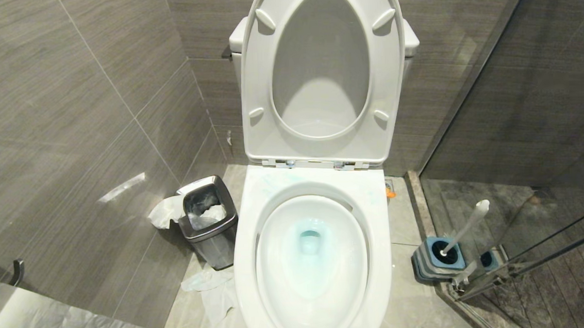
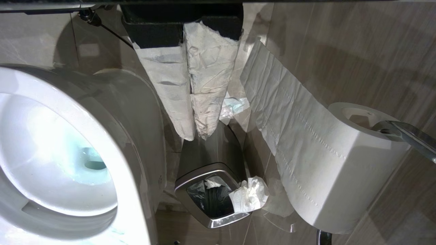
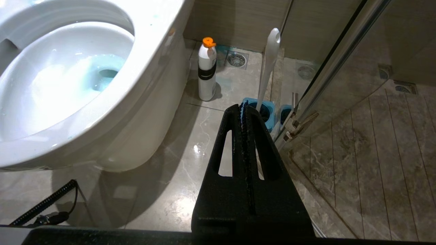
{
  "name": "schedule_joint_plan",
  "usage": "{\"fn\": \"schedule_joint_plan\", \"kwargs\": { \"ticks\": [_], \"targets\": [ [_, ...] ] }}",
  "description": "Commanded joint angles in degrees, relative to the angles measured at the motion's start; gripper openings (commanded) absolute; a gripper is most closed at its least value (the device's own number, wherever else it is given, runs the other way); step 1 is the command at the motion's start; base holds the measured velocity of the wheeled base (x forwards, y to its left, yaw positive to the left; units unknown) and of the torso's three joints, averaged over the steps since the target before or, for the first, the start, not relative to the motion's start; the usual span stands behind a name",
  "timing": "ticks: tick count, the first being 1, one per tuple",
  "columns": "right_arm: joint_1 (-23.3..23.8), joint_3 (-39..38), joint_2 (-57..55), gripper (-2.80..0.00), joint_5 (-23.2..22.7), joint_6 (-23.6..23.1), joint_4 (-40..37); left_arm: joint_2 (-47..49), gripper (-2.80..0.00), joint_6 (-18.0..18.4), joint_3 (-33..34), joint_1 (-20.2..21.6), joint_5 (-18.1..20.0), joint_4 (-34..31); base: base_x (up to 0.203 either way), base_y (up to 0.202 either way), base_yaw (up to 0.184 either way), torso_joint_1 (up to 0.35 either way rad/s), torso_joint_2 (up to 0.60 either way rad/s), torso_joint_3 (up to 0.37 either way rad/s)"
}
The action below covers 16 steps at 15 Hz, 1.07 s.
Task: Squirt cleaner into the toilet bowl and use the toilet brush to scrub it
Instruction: Flush the toilet
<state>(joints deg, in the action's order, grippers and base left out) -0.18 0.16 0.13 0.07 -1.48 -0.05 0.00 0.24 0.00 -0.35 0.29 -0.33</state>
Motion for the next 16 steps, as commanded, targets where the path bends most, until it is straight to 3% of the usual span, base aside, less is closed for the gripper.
{"fn": "schedule_joint_plan", "kwargs": {
  "ticks": [1, 4, 16],
  "targets": [
    [0.0, 0.0, -0.1, -2.8, 0.1, 0.1, 0.0, 0.0, -2.8, 0.0, 0.1, 0.0, 0.0, 0.0, 0.0, 0.0, 0.0, 0.0, 0.0, 0.0],
    [0.0, 0.0, -0.1, -2.8, 0.5, 4.1, 0.0, 0.0, -2.8, 0.0, 0.1, 0.0, 0.0, 0.0, 0.0, 0.0, 0.0, 0.0, 0.0, 0.0],
    [-0.1, -0.1, -0.1, -2.8, 0.5, 4.3, 0.0, 0.0, -2.8, 0.9, 0.1, 0.0, 0.2, 0.0, 0.0, 0.0, 0.0, 0.0, 0.0, 0.0]
  ]
}}
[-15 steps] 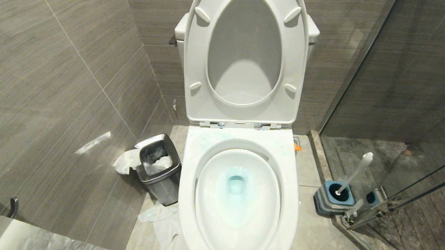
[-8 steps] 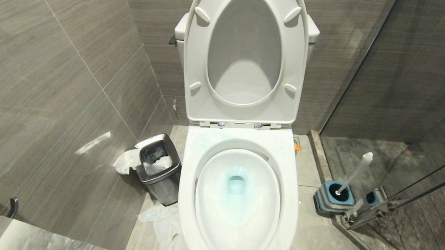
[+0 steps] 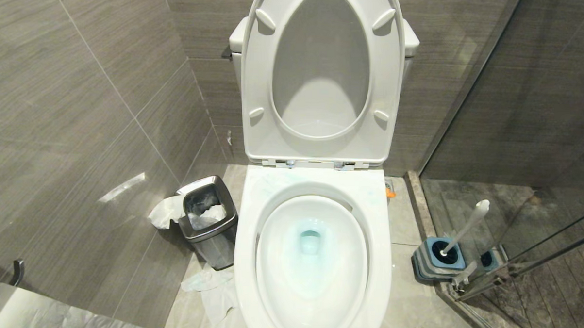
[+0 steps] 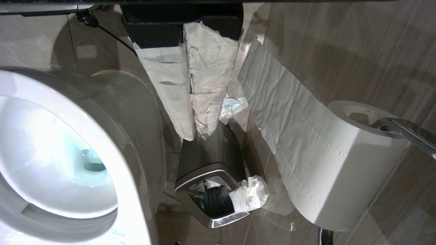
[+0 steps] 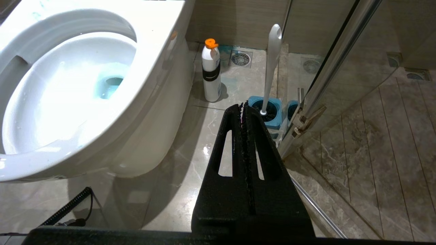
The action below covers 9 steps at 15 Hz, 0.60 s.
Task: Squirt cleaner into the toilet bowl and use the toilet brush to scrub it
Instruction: Flush the toilet
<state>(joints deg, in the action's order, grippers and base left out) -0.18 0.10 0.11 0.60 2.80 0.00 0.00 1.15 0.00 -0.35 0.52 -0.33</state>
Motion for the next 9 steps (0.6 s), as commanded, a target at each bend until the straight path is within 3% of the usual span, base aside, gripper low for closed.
{"fn": "schedule_joint_plan", "kwargs": {
  "ticks": [1, 4, 7, 9],
  "targets": [
    [0.0, 0.0, -0.1, -2.8, 0.0, 0.0, 0.0, 0.1, -2.8, 0.1, 0.1, 0.0, 0.0, 0.0, 0.0, 0.0, 0.0, 0.0, 0.0, 0.0],
    [0.0, 0.0, -0.1, -2.8, 0.0, 0.0, 0.0, 0.0, -2.8, 0.6, 0.1, 0.0, 0.2, -0.1, 0.0, 0.0, 0.0, 0.0, 0.0, 0.0],
    [0.0, 0.0, -0.1, -2.8, 0.0, 0.0, 0.0, 0.0, -2.8, 5.1, 0.0, 0.0, 1.7, 0.1, 0.0, 0.0, 0.0, 0.0, 0.0, 0.0],
    [-0.1, 0.0, -0.1, -2.8, 0.0, 0.0, 0.0, 0.0, -2.8, 5.9, -0.1, 0.0, 2.0, 0.1, 0.0, 0.0, 0.0, 0.0, 0.0, 0.0]
  ]
}}
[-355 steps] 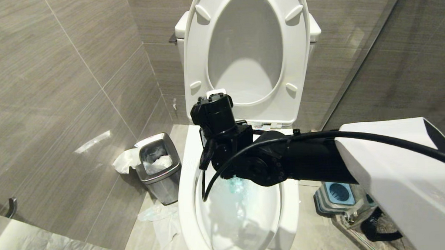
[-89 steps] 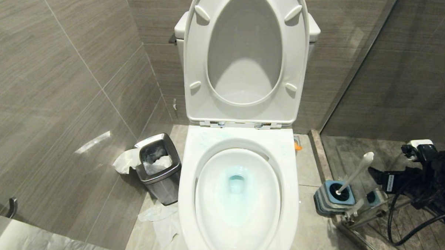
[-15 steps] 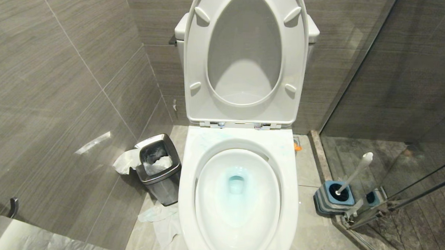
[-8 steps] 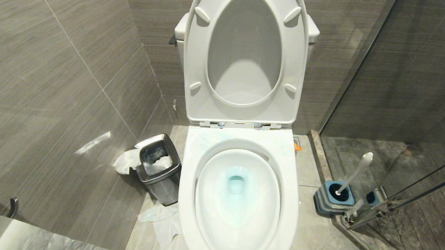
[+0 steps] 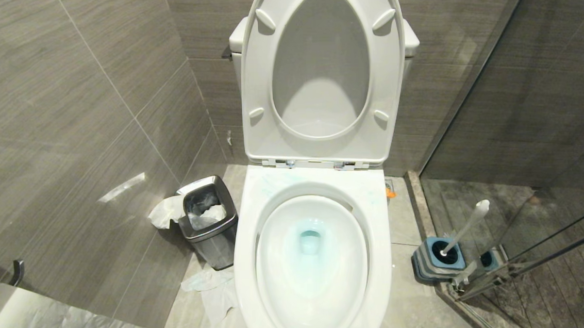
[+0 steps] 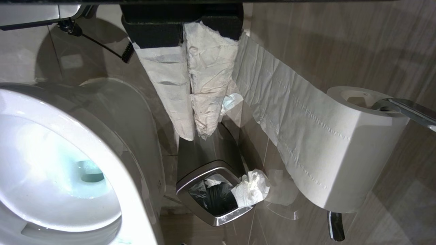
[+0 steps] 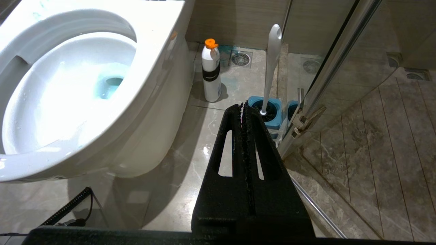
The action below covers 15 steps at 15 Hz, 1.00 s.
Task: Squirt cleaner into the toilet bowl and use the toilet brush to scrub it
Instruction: Flush the toilet
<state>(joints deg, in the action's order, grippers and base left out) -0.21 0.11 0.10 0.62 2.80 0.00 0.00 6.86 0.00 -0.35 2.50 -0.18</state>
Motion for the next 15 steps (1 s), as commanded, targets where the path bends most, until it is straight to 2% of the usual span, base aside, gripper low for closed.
{"fn": "schedule_joint_plan", "kwargs": {
  "ticks": [1, 4, 6, 12, 15],
  "targets": [
    [0.0, 0.1, -0.1, -2.8, 0.0, 0.0, 0.0, 0.0, -2.8, 0.4, -0.1, 0.0, 0.1, -0.1, 0.0, 0.0, 0.0, 0.0, 0.0, 0.0],
    [0.0, 0.0, -0.1, -2.8, 0.0, 0.0, 0.0, 0.9, -2.8, 0.9, -2.9, 0.0, 2.0, -1.0, 0.0, 0.0, 0.0, 0.0, 0.0, 0.0],
    [0.0, 0.0, -0.1, -2.8, 0.0, 0.0, 0.0, 6.9, -2.8, 1.0, -7.9, 0.1, 4.7, -1.3, 0.0, 0.0, 0.0, 0.0, 0.0, 0.0],
    [0.0, 0.0, -0.1, -2.8, 0.0, 0.0, 0.0, 26.6, -2.8, 1.1, -34.7, 0.2, 12.6, -1.4, 0.0, 0.0, 0.0, 0.0, 0.0, 0.0],
    [0.0, 0.0, -0.1, -2.8, 0.0, 0.0, 0.0, 34.1, -2.8, 0.7, -45.1, -0.4, 14.4, -1.4, 0.0, 0.0, 0.0, 0.0, 0.0, 0.0]
  ]
}}
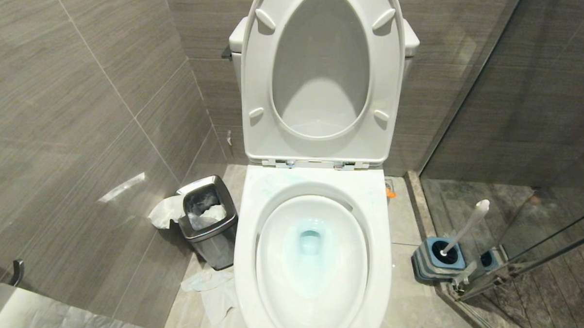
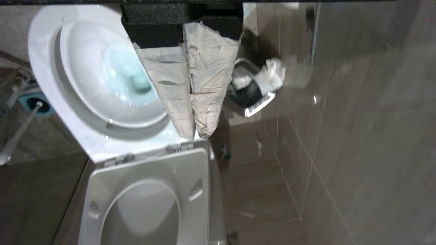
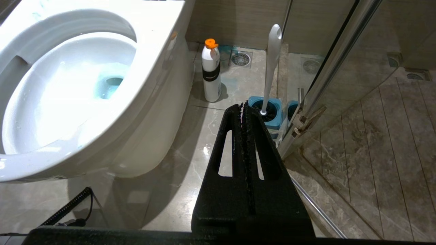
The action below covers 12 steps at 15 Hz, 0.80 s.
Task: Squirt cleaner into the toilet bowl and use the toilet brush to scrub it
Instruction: Flush the toilet
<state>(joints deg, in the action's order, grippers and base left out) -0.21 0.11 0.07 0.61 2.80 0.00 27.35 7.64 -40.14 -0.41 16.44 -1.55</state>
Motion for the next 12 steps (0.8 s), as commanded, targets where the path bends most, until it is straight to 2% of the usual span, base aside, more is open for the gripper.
{"fn": "schedule_joint_plan", "kwargs": {
  "ticks": [1, 5, 12],
  "targets": [
    [0.0, 0.0, -0.1, -2.8, 0.0, 0.0, 0.0, 9.1, -2.8, -0.2, -8.0, -0.8, 1.0, 0.0, 0.0, 0.0, 0.0, 0.0, 0.0, 0.0],
    [0.0, 0.0, -0.1, -2.8, 0.0, 0.0, 0.0, 19.4, -2.8, 0.0, -20.5, -1.1, 1.6, 0.0, 0.0, 0.0, 0.0, 0.0, 0.0, 0.0],
    [0.0, 0.0, -0.1, -2.8, 0.0, 0.0, 0.0, 46.4, -2.8, 1.8, -50.8, -1.8, -1.3, 0.1, 0.0, 0.0, 0.0, 0.0, 0.0, 0.0]
  ]
}}
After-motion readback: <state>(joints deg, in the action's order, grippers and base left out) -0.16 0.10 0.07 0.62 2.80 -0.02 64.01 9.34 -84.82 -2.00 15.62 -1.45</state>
